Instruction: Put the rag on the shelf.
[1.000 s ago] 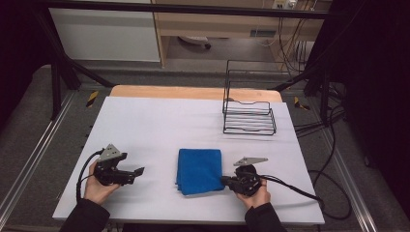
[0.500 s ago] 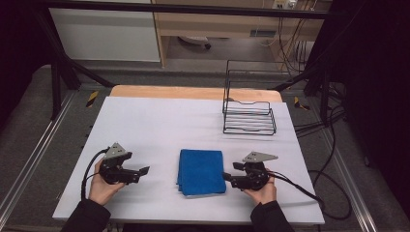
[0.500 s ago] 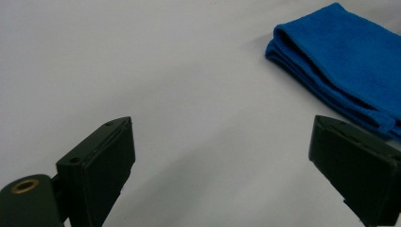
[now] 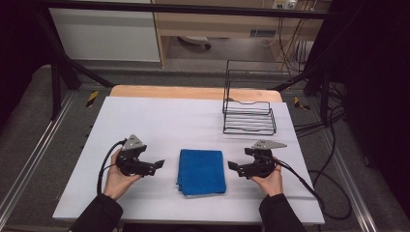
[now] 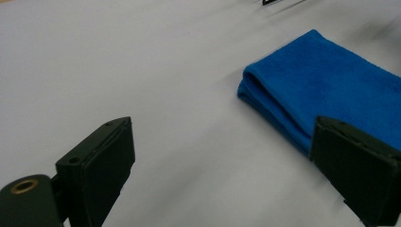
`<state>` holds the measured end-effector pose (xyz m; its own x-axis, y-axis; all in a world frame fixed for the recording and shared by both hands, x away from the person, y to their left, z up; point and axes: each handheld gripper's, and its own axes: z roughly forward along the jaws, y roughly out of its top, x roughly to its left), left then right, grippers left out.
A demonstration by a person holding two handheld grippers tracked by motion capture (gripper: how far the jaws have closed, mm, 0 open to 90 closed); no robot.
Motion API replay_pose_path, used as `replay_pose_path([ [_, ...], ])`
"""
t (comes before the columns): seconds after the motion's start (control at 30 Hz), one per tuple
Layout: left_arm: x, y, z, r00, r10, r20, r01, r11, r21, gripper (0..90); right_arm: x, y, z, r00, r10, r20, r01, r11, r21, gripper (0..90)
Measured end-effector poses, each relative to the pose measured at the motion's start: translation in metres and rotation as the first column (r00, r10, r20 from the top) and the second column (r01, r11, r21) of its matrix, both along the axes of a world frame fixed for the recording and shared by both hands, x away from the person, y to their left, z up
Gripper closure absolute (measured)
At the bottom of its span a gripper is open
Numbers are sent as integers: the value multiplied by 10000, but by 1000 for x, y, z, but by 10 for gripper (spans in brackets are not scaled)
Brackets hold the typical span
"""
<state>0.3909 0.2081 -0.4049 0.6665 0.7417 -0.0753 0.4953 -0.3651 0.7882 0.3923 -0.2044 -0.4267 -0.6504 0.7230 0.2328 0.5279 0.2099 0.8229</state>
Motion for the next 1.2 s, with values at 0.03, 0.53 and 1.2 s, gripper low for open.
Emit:
replay_pose_path([
  [0.03, 2, -5, 1, 10000, -62, -6, 62, 9999, 85, 79, 0, 0, -1, 10000, -24, 18, 24, 10000, -9, 31],
  [0.53, 33, -64, 3, 9995, -112, -306, 121, 9995, 304, 173, -10, 1, -9, 10000, 71, 18, -70, 9994, -336, 18],
  [1.2, 51, -82, -32, 9856, 712, -1531, -623, 9961, 622, 609, -10, 6, -16, 9993, 269, -264, -281, 9985, -479, 30],
])
